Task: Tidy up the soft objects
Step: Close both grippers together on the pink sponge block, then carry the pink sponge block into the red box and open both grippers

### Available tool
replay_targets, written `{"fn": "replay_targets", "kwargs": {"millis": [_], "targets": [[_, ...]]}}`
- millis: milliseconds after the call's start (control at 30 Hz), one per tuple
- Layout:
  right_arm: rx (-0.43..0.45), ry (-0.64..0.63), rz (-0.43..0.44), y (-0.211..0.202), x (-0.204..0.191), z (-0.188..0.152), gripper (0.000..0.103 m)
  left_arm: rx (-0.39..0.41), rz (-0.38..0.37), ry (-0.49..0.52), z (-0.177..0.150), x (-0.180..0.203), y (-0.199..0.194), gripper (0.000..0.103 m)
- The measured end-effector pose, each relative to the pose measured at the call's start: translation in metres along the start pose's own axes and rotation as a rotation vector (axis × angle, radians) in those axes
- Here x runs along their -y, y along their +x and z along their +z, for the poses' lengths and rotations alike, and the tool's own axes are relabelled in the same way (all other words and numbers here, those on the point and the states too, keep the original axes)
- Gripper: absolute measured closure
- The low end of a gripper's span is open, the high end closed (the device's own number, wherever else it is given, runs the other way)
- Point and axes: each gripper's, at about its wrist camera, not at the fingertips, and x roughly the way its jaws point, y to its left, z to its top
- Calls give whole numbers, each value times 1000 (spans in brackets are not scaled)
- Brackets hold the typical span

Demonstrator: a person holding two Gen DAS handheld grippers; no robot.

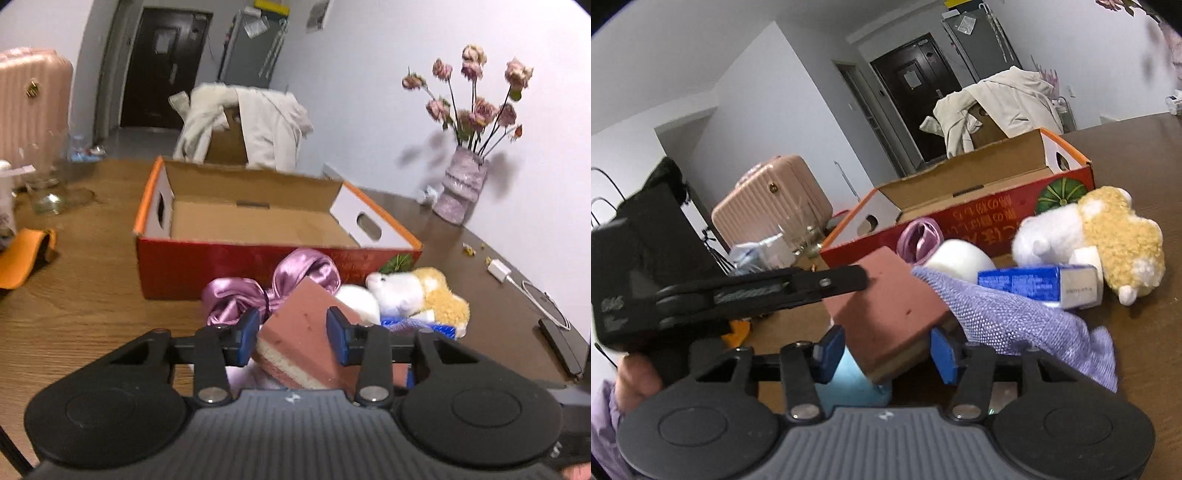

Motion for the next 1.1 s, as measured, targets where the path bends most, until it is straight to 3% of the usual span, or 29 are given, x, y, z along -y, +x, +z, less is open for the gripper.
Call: {"fn": "replay_targets", "kwargs": {"millis": [133, 233, 367, 600, 700, 867, 967, 1067, 1100], "targets": [[34, -78, 55, -27, -21, 1, 54, 84, -5, -26, -6, 5, -54, 64], [22, -128, 89, -48, -40, -9, 54, 124, 12, -52, -29, 11, -93, 64], [-56, -155, 71, -56, -54, -30, 53, 65, 51, -130, -70, 19, -116, 64], [-155, -143, 45, -70, -57, -72, 53, -40, 76, -128, -135, 31, -138, 63], [-170, -120, 38, -72, -54, -92, 51, -30, 109, -152, -146, 23, -142, 40], [-132, -81, 25, -77, -48, -98, 48, 6, 131, -167, -145, 13, -149, 38], [-109, -40, 30, -78, -41, -95, 48, -36, 82, -242, -141, 2, -140, 46], [-125, 21, 61, -72, -33, -93, 54, -52, 12, -281, -139, -2, -134, 64], [-127, 29, 56, -71, -32, -93, 56, -51, -8, -280, -138, -1, -135, 78]]}}
